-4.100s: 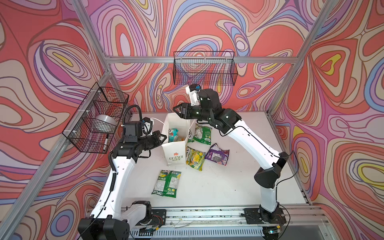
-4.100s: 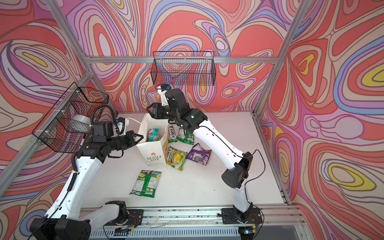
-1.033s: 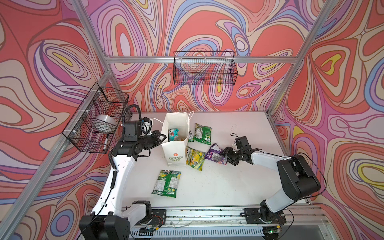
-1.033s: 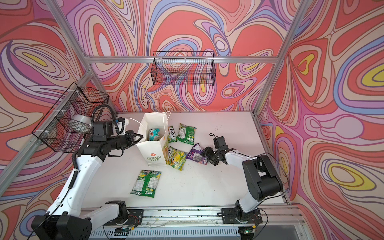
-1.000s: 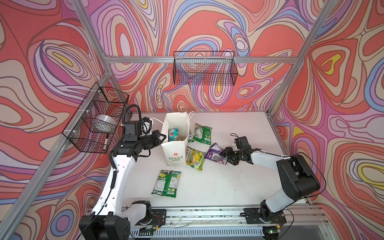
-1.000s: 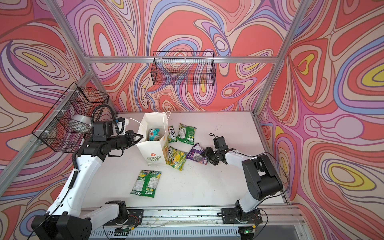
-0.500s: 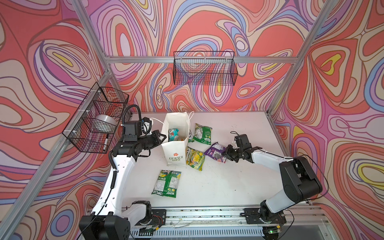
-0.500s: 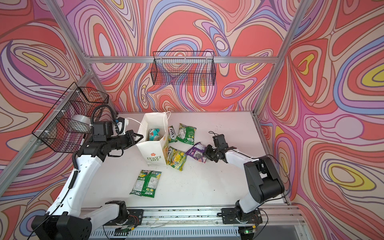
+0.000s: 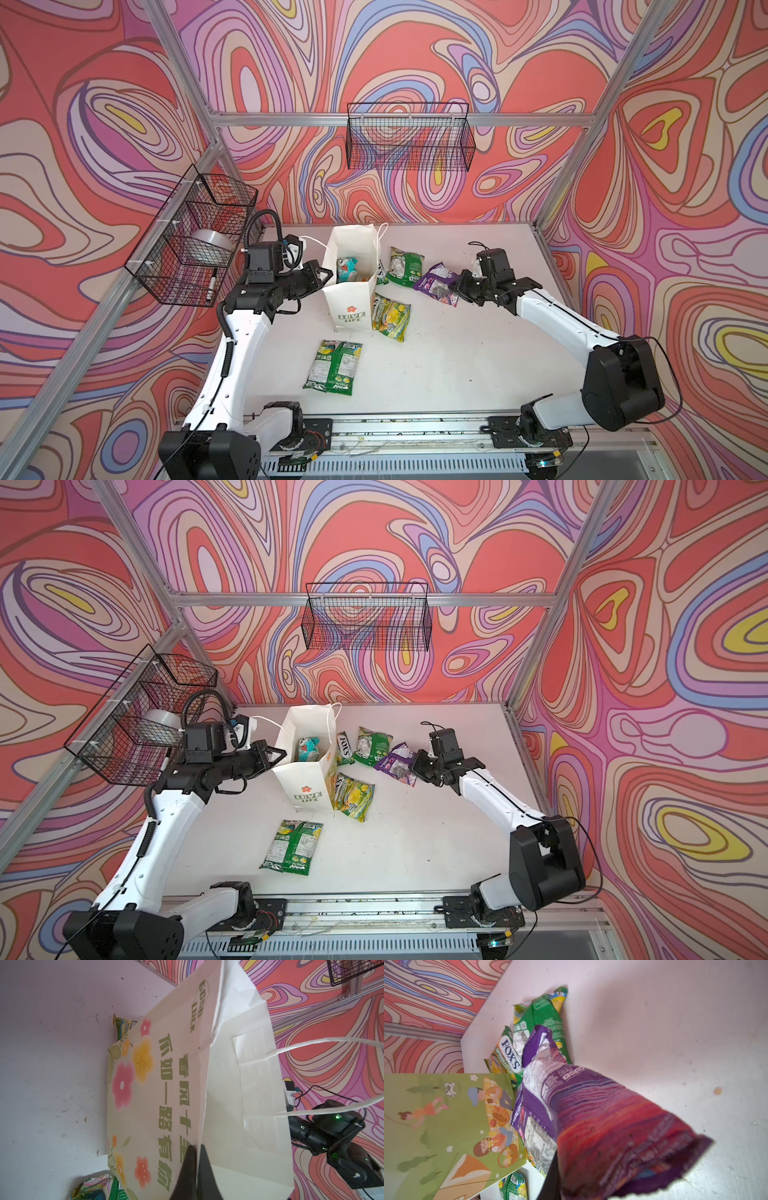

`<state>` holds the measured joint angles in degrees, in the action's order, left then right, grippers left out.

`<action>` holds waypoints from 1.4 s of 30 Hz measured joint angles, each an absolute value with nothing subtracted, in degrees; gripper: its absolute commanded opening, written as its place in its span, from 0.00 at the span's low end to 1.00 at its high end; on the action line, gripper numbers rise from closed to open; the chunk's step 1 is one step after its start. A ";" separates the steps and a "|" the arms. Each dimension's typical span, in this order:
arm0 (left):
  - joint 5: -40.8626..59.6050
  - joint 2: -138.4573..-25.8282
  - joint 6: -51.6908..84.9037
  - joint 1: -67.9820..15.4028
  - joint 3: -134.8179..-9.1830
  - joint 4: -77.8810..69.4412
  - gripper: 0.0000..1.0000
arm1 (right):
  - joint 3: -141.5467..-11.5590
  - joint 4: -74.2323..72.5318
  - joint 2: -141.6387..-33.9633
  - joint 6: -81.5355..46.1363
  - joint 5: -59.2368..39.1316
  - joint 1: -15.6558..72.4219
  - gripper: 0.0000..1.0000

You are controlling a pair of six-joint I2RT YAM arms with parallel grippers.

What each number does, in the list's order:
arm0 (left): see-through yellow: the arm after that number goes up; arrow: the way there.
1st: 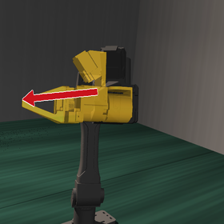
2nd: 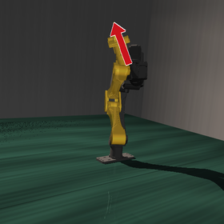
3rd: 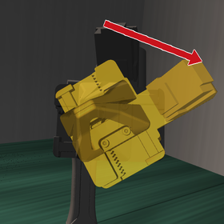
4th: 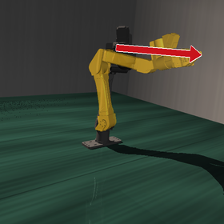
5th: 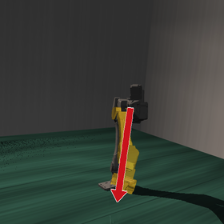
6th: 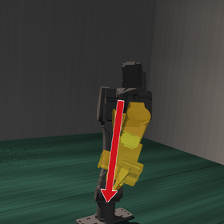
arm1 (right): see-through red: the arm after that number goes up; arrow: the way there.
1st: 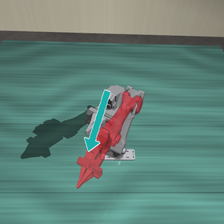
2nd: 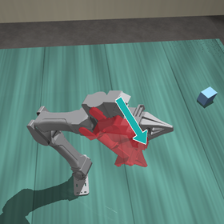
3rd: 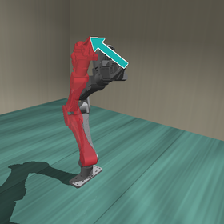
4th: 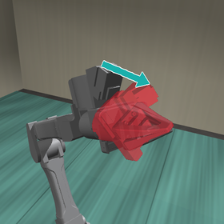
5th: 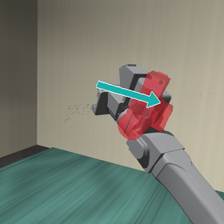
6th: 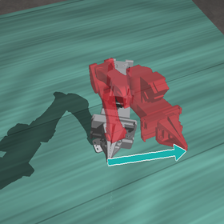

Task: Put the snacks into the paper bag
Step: 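Lift the purple packet with the right gripper and carry it over the bag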

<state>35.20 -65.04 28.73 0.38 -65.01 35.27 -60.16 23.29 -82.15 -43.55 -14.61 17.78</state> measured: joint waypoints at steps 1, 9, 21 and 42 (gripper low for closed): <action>35.24 -65.04 28.75 0.38 -65.01 35.27 0.00 | -61.76 24.10 -81.95 -43.09 -14.20 18.04 0.00; 35.64 -65.04 28.77 0.38 -64.79 34.87 0.00 | -75.70 29.04 -80.79 -38.44 -10.11 22.06 0.00; 37.95 -65.01 30.17 0.38 -63.94 33.17 0.00 | -105.10 31.07 -85.67 -29.10 -6.00 33.98 0.00; 38.72 -64.99 30.28 0.43 -63.59 32.71 0.00 | -123.11 40.03 -106.96 -20.64 -1.80 46.70 0.00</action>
